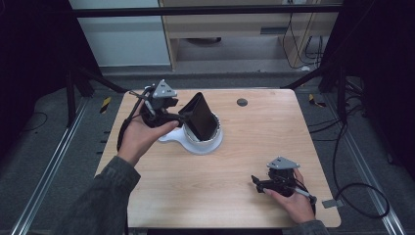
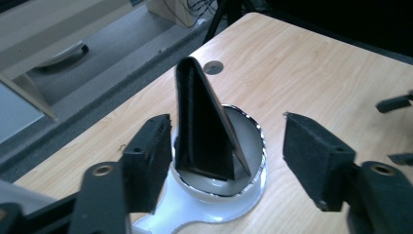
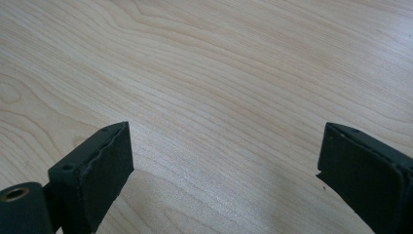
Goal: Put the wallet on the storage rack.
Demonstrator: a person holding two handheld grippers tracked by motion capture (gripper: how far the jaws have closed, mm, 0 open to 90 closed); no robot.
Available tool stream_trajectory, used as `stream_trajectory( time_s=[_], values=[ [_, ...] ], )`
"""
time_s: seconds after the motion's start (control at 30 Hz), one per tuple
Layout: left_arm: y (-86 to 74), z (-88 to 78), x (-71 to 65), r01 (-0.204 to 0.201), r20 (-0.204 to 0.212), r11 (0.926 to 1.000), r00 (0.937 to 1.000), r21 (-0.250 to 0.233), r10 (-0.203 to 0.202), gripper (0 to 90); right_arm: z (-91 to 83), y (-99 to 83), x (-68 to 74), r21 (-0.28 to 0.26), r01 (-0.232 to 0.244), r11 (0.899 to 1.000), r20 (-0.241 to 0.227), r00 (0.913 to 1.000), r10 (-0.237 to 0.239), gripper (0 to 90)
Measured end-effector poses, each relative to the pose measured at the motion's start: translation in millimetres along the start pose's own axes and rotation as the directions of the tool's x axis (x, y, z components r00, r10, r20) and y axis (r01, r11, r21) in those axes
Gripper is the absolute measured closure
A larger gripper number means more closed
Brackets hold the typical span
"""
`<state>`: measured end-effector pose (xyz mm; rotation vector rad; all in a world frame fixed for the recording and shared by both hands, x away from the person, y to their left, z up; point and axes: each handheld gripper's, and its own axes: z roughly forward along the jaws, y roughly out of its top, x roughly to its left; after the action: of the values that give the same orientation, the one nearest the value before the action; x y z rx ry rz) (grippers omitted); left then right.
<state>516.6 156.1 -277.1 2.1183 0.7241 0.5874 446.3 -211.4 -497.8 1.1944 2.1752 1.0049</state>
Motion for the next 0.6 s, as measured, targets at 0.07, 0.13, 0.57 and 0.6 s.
stream_trajectory(
  time_s=[0.07,0.13,0.57,0.6],
  values=[
    [-10.1,-3.1,-4.8,0.004,0.006,1.0000,1.0000,-0.005,-0.004,27.9,0.4,0.1,-0.4,0.000,0.006,1.000,0.001,1.0000,-0.006,6.1],
    [-22.6,-4.7,-8.5,-0.001,0.014,1.0000,0.9999,0.002,0.001,22.5,0.4,0.0,-0.3,0.001,0.005,1.000,0.001,1.0000,-0.005,6.0],
    [-138.1,22.8,-31.5,0.108,0.048,0.9917,0.9926,0.069,-0.111,8.5,2.4,-0.6,-0.6,0.011,0.006,1.000,0.007,1.0000,-0.006,5.1],
    [-147.6,24.7,-31.4,0.115,0.042,0.9907,0.9921,0.073,-0.118,8.2,2.4,-0.7,-0.6,0.012,0.004,1.000,0.006,1.0000,-0.004,5.1]
  ],
)
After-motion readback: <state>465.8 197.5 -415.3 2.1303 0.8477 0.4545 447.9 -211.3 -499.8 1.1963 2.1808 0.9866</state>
